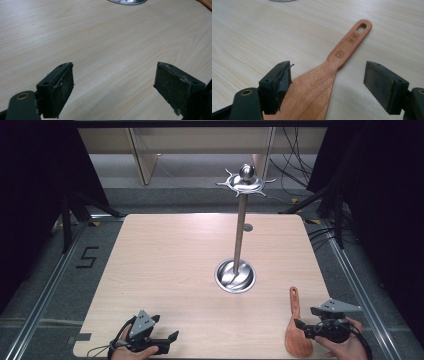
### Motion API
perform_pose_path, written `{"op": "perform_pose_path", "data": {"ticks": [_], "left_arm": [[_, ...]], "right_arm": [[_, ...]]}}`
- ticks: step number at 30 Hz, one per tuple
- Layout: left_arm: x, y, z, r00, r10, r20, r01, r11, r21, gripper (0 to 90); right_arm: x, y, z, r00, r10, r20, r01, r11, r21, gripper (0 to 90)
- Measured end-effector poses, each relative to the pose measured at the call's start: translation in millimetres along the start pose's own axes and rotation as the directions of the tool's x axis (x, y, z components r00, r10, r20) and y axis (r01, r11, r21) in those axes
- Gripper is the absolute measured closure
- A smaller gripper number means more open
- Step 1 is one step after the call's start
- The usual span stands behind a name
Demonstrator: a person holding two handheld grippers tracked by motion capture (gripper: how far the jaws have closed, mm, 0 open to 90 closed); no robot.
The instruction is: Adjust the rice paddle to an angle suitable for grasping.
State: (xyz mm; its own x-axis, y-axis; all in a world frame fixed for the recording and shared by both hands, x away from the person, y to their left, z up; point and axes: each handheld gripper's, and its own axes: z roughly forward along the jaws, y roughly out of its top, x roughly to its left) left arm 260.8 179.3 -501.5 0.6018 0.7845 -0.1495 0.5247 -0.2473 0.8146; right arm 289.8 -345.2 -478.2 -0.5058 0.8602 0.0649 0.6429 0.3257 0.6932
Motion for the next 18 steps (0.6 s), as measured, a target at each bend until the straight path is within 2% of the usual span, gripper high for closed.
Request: {"op": "perform_pose_path", "data": {"ticks": [4, 6, 8, 9, 11, 12, 14, 15, 16, 18], "left_arm": [[-0.1, 0.8, -1.3, 1.0, 0.005, 0.004, -0.005, 1.0, -0.007, 14.8], [0.2, 0.6, -0.5, 1.0, 0.001, 0.008, -0.001, 1.0, -0.006, 14.8], [0.4, 0.4, -0.6, 1.0, 0.008, 0.003, -0.008, 1.0, -0.001, 14.8], [0.3, 0.4, -0.3, 1.0, 0.005, 0.005, -0.005, 1.0, -0.002, 14.8], [-1.0, 0.6, -0.3, 1.0, -0.006, 0.004, 0.006, 0.9999, -0.015, 14.8], [0.0, 1.2, -1.0, 1.0, 0.003, 0.0, -0.003, 0.9999, -0.015, 14.8], [-0.4, 1.8, -0.7, 1.0, -0.009, 0.0, 0.009, 0.9996, -0.027, 14.8], [0.7, 1.8, -1.4, 1.0, -0.001, 0.0, 0.001, 0.9998, -0.021, 14.8], [0.6, 1.7, -1.3, 1.0, -0.004, 0.0, 0.004, 0.9997, -0.023, 14.8], [0.9, 1.7, -1.1, 1.0, -0.004, 0.003, 0.004, 0.9997, -0.023, 14.8]], "right_arm": [[-2.3, -0.5, 0.3, 0.9999, -0.006, 0.01, 0.005, 1.0, 0.025, 24.8], [-4.9, -0.6, 1.5, 0.9986, -0.053, 0.008, 0.053, 0.998, 0.021, 26.1], [-5.9, 0.5, 1.4, 0.9984, -0.056, -0.011, 0.056, 0.998, 0.033, 28.3], [-3.8, 2.0, 0.0, 0.9996, -0.022, -0.016, 0.022, 0.999, 0.049, 29.5], [-1.8, 3.2, -0.4, 0.9996, -0.021, 0.019, 0.02, 0.998, 0.057, 34.4], [-1.1, 4.5, -0.5, 0.9991, -0.027, 0.034, 0.024, 0.997, 0.067, 36.4], [-0.9, 10.1, 3.7, 0.9989, -0.034, 0.033, 0.032, 0.997, 0.077, 39.4], [0.0, 13.1, 3.7, 0.9991, -0.022, 0.036, 0.019, 0.996, 0.09, 40.3], [-1.7, 16.8, 6.6, 0.9987, -0.035, 0.036, 0.031, 0.995, 0.097, 41.1], [0.3, 23.0, 8.7, 0.9988, 0.0, 0.049, -0.005, 0.995, 0.1, 43.1]]}}
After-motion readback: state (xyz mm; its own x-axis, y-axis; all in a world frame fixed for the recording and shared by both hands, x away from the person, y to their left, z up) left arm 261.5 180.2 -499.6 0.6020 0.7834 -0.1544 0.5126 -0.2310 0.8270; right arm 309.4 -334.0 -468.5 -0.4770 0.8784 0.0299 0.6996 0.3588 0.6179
